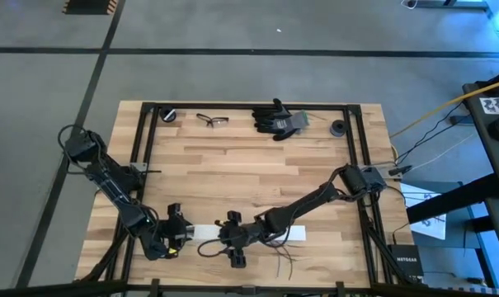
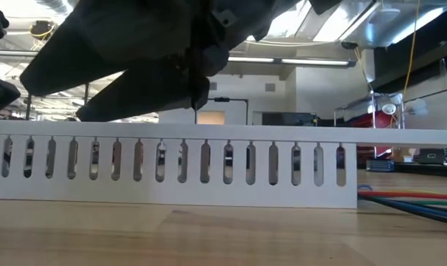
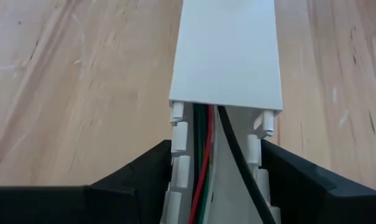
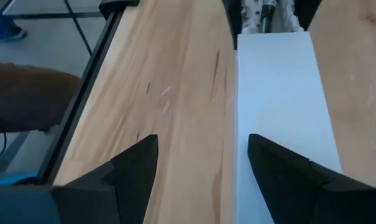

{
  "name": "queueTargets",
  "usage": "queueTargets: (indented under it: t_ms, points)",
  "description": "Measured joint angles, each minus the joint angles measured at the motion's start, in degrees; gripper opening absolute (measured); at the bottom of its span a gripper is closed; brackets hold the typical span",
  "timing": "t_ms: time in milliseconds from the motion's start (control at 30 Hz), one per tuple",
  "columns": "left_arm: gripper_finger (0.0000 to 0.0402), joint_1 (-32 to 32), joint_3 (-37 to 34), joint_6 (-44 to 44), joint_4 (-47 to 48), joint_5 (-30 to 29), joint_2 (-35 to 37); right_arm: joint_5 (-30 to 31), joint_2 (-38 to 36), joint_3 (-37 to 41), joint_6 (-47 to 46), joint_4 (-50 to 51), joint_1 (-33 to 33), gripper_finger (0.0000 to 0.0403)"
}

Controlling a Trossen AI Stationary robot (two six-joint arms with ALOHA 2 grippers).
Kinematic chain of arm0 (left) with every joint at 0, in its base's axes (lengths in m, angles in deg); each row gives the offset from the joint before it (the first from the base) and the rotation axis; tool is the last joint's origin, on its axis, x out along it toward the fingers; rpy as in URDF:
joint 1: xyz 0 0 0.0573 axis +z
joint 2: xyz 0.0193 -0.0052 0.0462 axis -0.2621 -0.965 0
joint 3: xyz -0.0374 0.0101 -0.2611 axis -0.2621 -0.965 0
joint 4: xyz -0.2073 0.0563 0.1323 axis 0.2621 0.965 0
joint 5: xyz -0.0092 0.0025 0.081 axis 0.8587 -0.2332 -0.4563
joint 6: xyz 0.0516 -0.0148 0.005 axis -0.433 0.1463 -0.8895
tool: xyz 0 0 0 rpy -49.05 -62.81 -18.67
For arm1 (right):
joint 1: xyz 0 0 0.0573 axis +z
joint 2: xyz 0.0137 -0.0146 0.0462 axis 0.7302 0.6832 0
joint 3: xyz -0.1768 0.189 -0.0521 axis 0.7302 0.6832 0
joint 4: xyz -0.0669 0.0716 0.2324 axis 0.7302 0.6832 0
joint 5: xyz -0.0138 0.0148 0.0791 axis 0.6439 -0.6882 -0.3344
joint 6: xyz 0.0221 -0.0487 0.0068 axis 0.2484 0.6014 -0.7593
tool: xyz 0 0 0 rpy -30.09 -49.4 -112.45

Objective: Ziptie cables
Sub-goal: Close the cable duct

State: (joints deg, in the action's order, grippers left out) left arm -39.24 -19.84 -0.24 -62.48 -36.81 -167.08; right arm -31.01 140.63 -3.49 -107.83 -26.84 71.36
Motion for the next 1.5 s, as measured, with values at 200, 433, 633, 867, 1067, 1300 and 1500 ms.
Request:
queueTargets:
  t_ms: [200, 433, 633, 867, 1067, 1300, 1500]
  points:
    - [0.0207, -0.02, -0.13, -1.66, -1.15, 0.14, 0.00, 1.12, 1.61, -0.07, -0.54, -3.73, -0.61, 0.0238]
    - [0.0207, 0.26, -0.13, -2.84, -2.11, 0.42, -0.22, -0.63, 6.55, -0.14, -1.93, -17.97, -3.23, 0.0238]
    - [0.0208, 0.40, -0.13, -1.55, -2.52, 0.34, -0.26, -2.19, 6.77, -0.08, -0.26, -19.36, -4.19, 0.0238]
    - [0.0251, 3.19, 0.20, -5.61, -2.22, 6.44, 0.50, -2.19, 6.91, -0.03, 0.99, -20.03, -4.19, 0.0238]
    - [0.0274, 1.99, 4.08, -0.55, 9.87, 10.00, 4.64, -2.32, 6.91, -0.05, 1.13, -19.98, -4.30, 0.0238]
    - [0.0262, -3.82, 3.80, 3.87, 10.28, 2.51, 3.35, -2.82, 6.91, -0.05, 1.12, -19.78, -4.30, 0.0238]
    - [0.0247, -4.96, 3.80, 5.64, 7.78, -0.48, -0.56, -2.73, 6.91, -0.03, 1.12, -19.76, -4.32, 0.0238]
